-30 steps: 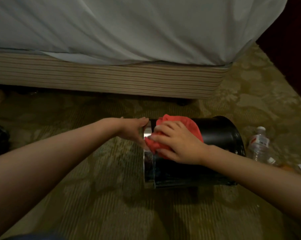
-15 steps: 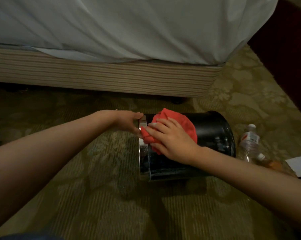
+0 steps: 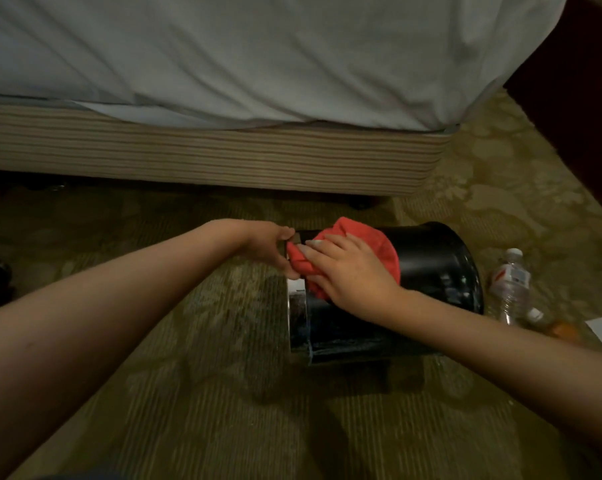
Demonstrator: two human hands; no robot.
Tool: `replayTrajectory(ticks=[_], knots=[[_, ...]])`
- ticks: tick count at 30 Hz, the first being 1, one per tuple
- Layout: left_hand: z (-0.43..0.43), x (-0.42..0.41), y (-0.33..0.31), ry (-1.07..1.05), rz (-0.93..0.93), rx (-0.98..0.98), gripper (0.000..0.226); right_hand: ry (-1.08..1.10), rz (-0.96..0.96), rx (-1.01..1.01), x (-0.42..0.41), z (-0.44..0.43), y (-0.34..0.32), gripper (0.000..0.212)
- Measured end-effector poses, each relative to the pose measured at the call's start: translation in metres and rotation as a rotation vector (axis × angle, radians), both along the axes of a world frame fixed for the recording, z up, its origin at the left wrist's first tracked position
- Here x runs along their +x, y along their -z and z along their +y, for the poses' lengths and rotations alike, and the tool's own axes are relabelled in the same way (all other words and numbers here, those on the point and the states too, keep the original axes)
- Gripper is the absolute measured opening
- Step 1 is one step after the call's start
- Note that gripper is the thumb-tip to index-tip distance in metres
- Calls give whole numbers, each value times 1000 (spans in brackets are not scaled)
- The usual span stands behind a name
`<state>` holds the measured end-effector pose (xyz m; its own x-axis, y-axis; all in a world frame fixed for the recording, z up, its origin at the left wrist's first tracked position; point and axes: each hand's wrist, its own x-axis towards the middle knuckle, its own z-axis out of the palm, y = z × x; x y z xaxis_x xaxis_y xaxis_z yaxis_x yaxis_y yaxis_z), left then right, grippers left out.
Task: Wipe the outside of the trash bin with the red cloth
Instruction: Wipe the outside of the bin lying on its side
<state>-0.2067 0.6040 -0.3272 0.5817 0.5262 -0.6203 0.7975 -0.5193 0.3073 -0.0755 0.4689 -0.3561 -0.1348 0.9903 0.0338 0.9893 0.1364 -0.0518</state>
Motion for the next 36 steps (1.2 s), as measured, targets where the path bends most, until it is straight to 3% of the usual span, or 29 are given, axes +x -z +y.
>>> replayTrajectory(ticks=[3, 8, 14, 17, 21, 26, 31, 36], knots=[[2, -1, 1, 19, 8, 24, 99, 33, 23, -43, 34, -13, -8, 50], [3, 2, 1, 42, -7, 18, 96, 283, -4, -93, 92, -41, -24, 47], [5, 6, 3, 47, -2, 37, 89, 39, -2, -69, 3, -1, -5, 49], [9, -1, 9, 5, -55, -13, 99, 15, 26, -45, 23, -11, -4, 48], [8, -2, 7, 22, -54, -8, 99, 208, 22, 25, 94, -51, -6, 46], [-7, 12, -8, 129, 37, 21, 76, 342, -4, 38, 93, -58, 7, 44], [-38, 64, -16, 329, 11, 265, 101, 346, 10, 40, 94, -50, 2, 44], [-79, 103, -5, 459, -33, 389, 99, 320, 5, 80, 90, -60, 5, 45]])
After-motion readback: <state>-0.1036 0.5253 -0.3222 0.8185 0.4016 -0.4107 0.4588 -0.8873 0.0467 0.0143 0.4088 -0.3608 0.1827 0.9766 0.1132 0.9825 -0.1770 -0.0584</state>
